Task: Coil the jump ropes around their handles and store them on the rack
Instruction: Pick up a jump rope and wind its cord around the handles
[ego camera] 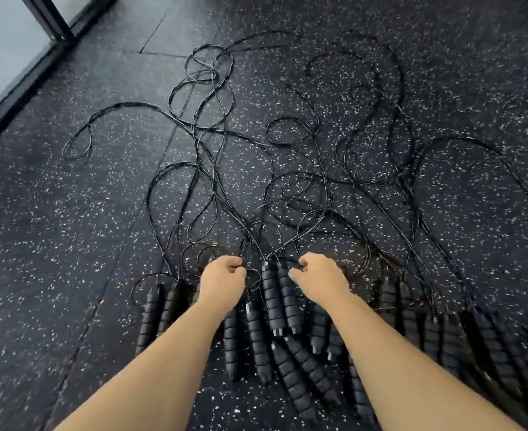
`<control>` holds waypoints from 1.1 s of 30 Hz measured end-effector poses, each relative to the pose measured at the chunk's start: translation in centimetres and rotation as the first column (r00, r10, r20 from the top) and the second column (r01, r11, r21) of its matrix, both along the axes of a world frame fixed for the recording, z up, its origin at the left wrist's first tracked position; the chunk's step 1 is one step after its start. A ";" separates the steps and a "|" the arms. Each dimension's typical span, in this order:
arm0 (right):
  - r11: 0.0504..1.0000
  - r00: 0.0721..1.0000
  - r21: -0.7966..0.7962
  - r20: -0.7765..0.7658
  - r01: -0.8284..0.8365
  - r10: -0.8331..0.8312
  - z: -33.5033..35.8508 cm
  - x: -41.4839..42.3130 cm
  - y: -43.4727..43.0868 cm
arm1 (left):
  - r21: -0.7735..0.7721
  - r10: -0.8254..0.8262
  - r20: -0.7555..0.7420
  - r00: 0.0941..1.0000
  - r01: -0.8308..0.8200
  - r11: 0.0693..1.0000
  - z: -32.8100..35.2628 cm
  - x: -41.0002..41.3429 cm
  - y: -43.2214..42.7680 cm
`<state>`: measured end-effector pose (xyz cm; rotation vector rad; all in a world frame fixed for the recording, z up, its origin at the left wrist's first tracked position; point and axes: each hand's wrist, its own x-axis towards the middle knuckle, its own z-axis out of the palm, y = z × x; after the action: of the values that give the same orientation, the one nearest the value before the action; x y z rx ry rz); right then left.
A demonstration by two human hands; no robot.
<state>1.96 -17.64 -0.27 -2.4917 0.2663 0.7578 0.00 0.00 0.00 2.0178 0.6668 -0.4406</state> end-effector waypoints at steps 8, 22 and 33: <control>0.981 0.991 -0.190 -0.120 0.037 -0.060 -4.1 0.0 3.6 | -0.066 0.118 0.009 0.993 -0.117 0.991 -3.9 -0.1 -0.5; 0.963 0.964 -0.122 -0.086 0.239 -0.251 -4.5 -0.4 5.0 | -0.199 0.193 -0.083 0.978 -0.206 0.958 -2.3 -0.5 0.2; 0.824 0.945 0.465 -0.129 0.324 -0.299 8.3 0.5 2.9 | -0.712 0.063 -0.410 0.910 -0.362 0.602 7.7 1.6 -2.1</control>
<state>2.44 -14.74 8.02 -1.8967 0.4344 0.6529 1.63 -2.09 7.66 1.0045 0.7513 -0.7928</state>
